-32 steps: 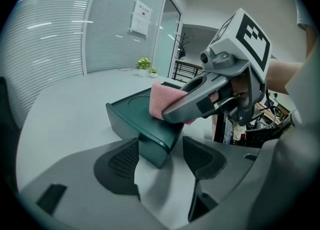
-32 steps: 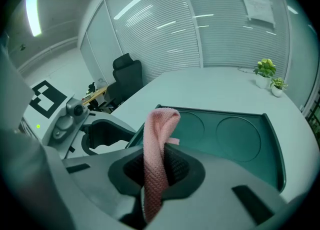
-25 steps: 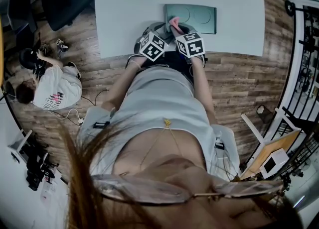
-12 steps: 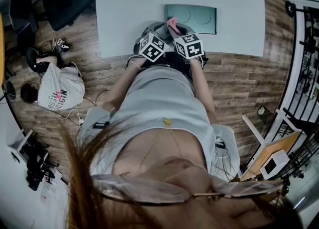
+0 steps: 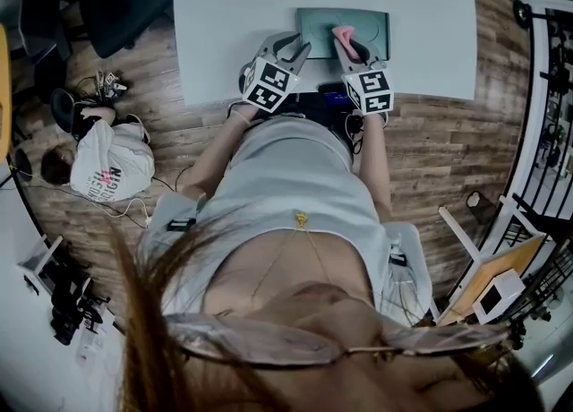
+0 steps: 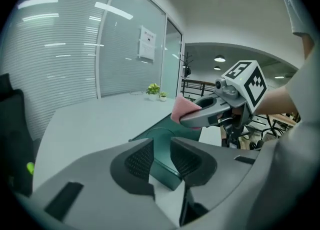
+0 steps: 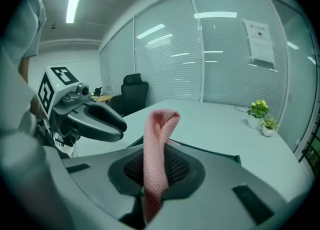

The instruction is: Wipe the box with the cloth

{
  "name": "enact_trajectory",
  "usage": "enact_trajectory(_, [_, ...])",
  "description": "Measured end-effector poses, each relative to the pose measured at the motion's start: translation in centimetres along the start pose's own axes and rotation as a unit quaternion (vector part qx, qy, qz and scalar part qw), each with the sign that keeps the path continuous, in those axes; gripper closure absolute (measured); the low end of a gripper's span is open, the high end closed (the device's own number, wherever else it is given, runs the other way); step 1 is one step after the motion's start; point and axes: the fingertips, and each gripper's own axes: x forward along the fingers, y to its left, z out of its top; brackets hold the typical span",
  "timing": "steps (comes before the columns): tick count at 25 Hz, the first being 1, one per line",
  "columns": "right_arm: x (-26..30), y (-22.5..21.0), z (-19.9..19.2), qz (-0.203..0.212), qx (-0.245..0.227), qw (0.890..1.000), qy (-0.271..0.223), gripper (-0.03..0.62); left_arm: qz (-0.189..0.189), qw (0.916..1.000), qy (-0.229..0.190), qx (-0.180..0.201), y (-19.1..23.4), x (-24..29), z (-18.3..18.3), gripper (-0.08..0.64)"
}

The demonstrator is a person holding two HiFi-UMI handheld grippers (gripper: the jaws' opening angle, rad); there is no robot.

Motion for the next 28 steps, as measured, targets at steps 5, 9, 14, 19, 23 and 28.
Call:
enact_trajectory(5, [-2.1, -0.5, 1.6, -0.004, -0.013, 0.998, -0.055, 0.552, -0.002, 0.9984, -0.057, 0.001, -0.4, -0.9, 2.9, 0.512])
enact_trajectory(9, [-3.6, -0.3, 3.9, 0.001, -0.014, 0.995, -0.101, 0.553, -0.022, 0.995, -0.096, -0.013, -1.2, -1.8, 5.6, 0.522])
enact_trajectory(14, [-5.9, 0.3, 7.8, 0.007, -0.025, 0.987, -0.16, 0.554, -0.033, 0.9894, -0.141, -0.01, -1.8, -3.2, 9.4, 0.523])
enact_trajectory(19, [-8.9, 0.9, 12.6, 0.014, -0.043, 0.973, -0.228, 0.552, -0.035, 0.9824, -0.183, 0.009, -2.2, -5.3, 13.5, 0.525])
enact_trajectory(23, [-11.3, 1.0, 15.9, 0.01, -0.048, 0.962, -0.268, 0.554, -0.041, 0.9765, -0.211, 0.024, -2.7, -6.9, 16.0, 0.525])
enact_trajectory(28, [-13.6, 1.4, 17.8, 0.003, -0.063, 0.955, -0.29, 0.554, -0.054, 0.9712, -0.229, 0.035, -4.0, -8.2, 18.1, 0.525])
